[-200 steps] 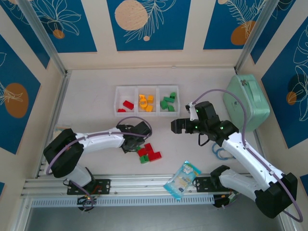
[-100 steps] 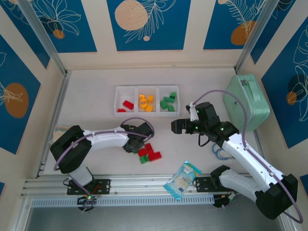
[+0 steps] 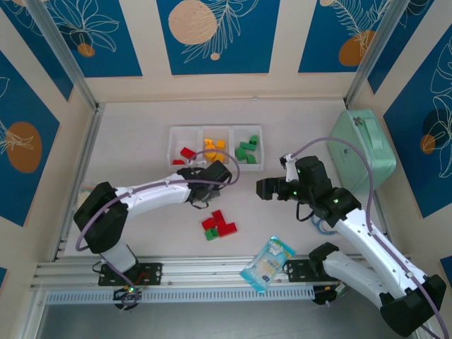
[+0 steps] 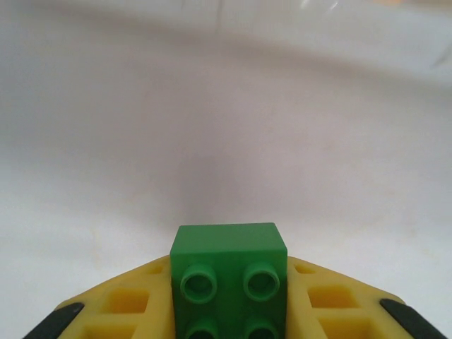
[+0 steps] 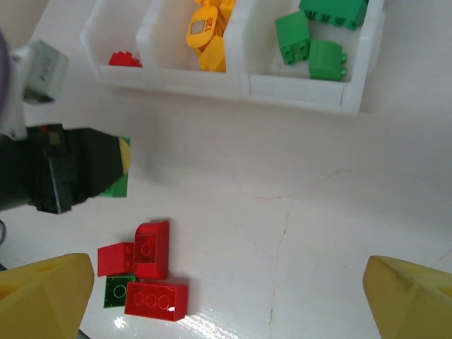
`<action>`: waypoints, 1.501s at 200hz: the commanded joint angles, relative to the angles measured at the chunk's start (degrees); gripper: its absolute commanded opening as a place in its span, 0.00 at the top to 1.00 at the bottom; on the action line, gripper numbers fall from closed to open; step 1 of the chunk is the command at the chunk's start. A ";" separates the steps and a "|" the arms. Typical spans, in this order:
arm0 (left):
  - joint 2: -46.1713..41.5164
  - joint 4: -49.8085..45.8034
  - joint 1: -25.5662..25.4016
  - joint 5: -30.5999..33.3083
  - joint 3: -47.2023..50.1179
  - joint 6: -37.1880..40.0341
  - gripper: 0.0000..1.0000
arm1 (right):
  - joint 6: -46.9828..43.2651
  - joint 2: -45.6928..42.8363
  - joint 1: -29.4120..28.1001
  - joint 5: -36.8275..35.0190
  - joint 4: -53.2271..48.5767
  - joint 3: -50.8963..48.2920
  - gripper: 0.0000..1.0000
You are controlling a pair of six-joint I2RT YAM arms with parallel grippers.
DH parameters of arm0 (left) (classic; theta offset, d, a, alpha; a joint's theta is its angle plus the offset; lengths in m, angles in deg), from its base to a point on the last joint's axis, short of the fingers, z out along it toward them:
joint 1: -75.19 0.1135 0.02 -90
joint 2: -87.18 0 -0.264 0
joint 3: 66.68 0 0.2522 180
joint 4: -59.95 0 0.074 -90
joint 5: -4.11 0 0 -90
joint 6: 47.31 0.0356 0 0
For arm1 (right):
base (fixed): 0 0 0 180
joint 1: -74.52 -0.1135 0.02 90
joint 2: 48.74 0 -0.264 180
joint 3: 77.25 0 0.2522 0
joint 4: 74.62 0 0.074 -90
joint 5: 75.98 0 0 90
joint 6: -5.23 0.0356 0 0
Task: Sort the legos into containers by color
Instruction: Place the lego in the container, then pick up the lego from the middle-left of the table.
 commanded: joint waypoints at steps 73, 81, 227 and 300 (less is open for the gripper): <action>18.52 -2.52 5.07 -8.15 -37.88 28.56 0.84 | 3.95 -9.18 0.11 -6.62 -9.48 0.35 0.02; 21.42 -2.51 5.89 -10.05 -41.33 29.49 0.84 | 4.79 -10.32 0.10 -6.41 -11.02 0.37 0.02; 31.64 4.23 11.25 -26.81 -53.54 35.96 0.30 | 10.82 -16.59 -2.10 -5.58 -17.70 1.41 0.01; -2.95 12.76 10.56 -27.13 -7.62 41.29 0.04 | 7.52 -11.35 -0.70 -2.72 -10.24 -0.92 0.01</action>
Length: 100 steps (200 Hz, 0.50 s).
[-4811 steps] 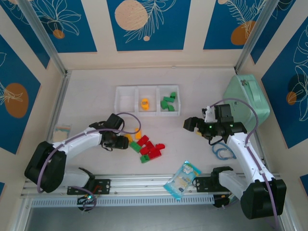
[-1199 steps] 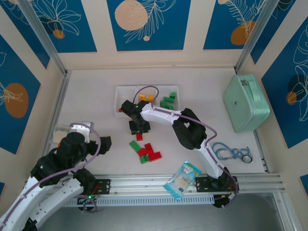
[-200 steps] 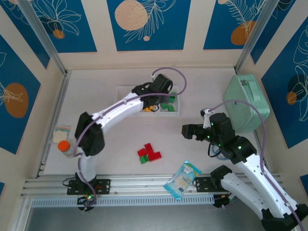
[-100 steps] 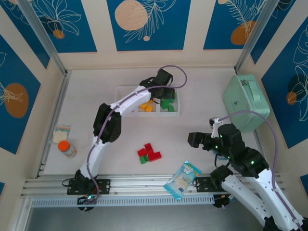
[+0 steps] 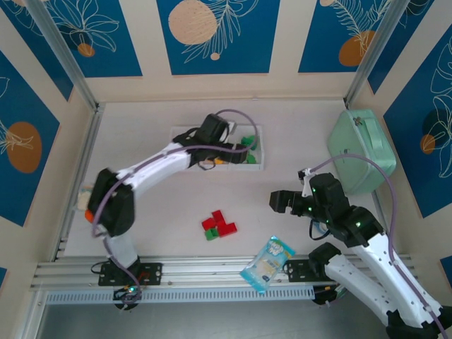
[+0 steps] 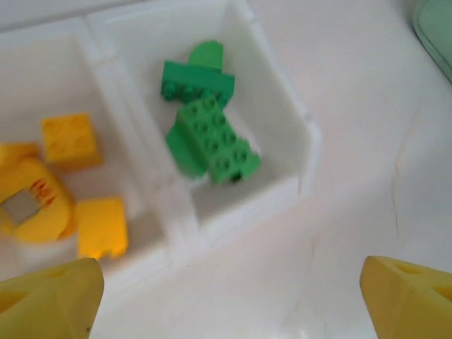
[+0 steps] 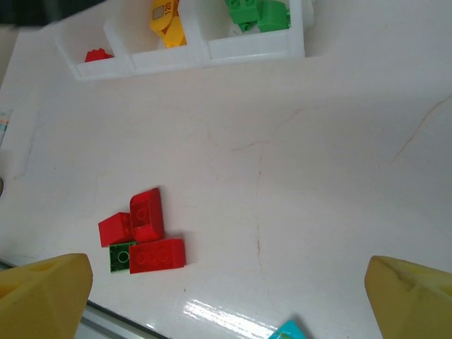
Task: Sort the legos into containers by color
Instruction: Pick up the lego from the middle-left of the table.
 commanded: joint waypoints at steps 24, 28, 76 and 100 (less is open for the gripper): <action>-13.98 -5.34 -1.28 0.97 15.77 0.77 0.01 | -1.18 3.39 1.55 2.98 6.88 -1.41 0.00; -14.87 -6.30 -1.50 1.46 16.77 0.25 0.01 | -1.19 3.91 1.76 3.09 7.19 -1.41 0.01; -25.60 -8.96 -3.02 -0.26 28.51 -5.88 0.02 | -0.61 10.91 2.58 5.98 9.98 -0.96 0.00; -27.13 -10.73 -5.24 -1.40 29.80 -6.91 0.04 | 0.11 13.22 2.58 7.33 10.82 -1.24 0.00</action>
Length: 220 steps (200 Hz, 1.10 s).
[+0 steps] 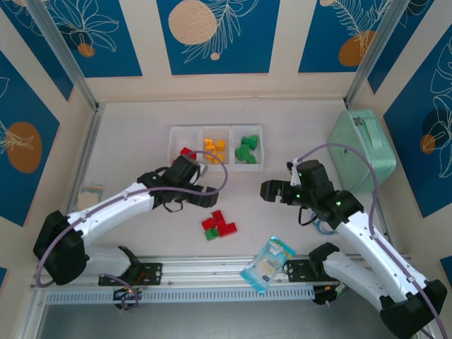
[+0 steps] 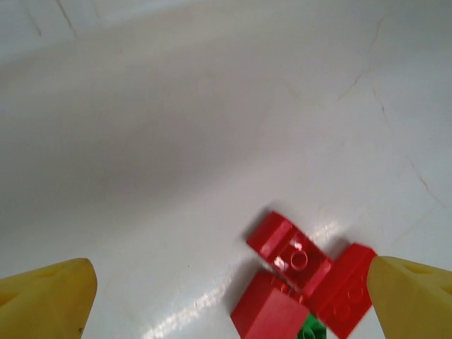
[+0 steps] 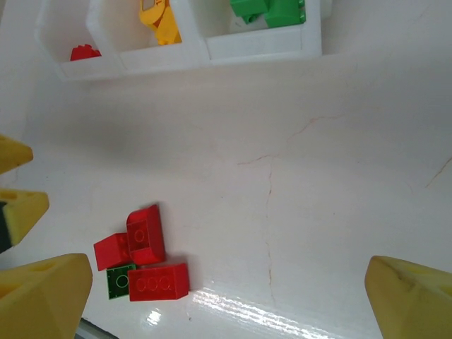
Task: Sort the legos into containers by color
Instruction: Pick up the lego from the middle-left of the table.
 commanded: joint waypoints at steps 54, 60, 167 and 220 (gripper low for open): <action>1.60 -5.96 -8.50 -4.43 -0.11 -0.83 0.13 | 2.38 2.79 0.28 4.08 2.07 -2.07 0.01; 2.38 -6.74 -8.90 -4.06 -0.33 -0.68 0.14 | 2.48 2.79 0.28 4.09 1.98 -2.19 0.01; 11.80 -8.92 -10.65 -5.15 -1.60 0.68 0.30 | 2.60 3.15 0.27 4.28 1.16 -1.54 0.01; 16.06 -10.37 -10.69 -1.86 -3.12 0.31 0.44 | 3.05 2.15 0.26 3.67 0.81 -2.26 0.01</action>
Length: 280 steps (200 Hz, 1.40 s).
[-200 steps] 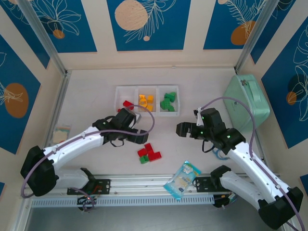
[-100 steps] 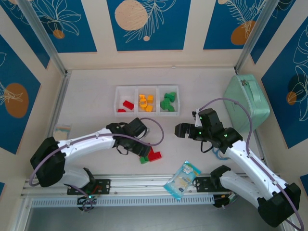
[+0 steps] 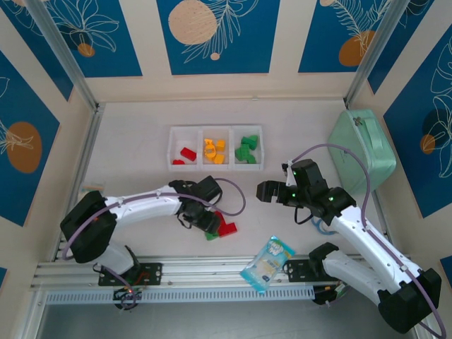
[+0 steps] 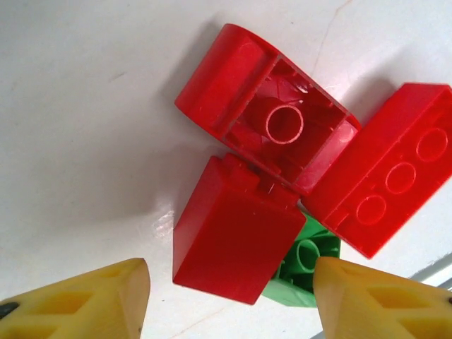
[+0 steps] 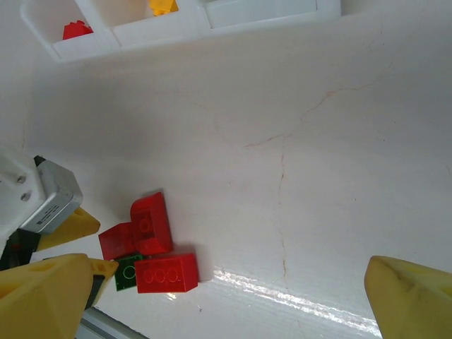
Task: Sort the legos into containers by color
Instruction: Pick up the lego from the middle-left of the table, then place the lego in the container.
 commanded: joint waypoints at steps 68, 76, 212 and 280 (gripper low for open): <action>4.62 -1.34 2.00 3.97 -1.06 -1.93 0.55 | 0.42 -0.63 0.28 0.29 -1.49 -0.58 0.01; 4.63 -1.05 2.37 4.18 -1.00 -2.36 0.57 | 0.42 -0.63 0.28 0.19 -1.42 -0.54 0.01; -15.10 2.15 14.60 11.11 4.28 -7.88 0.78 | -0.33 2.53 0.37 0.33 0.16 0.62 0.01; -5.68 -0.16 29.73 11.37 -16.60 2.84 0.72 | -1.14 5.75 -0.11 1.87 0.52 3.45 0.01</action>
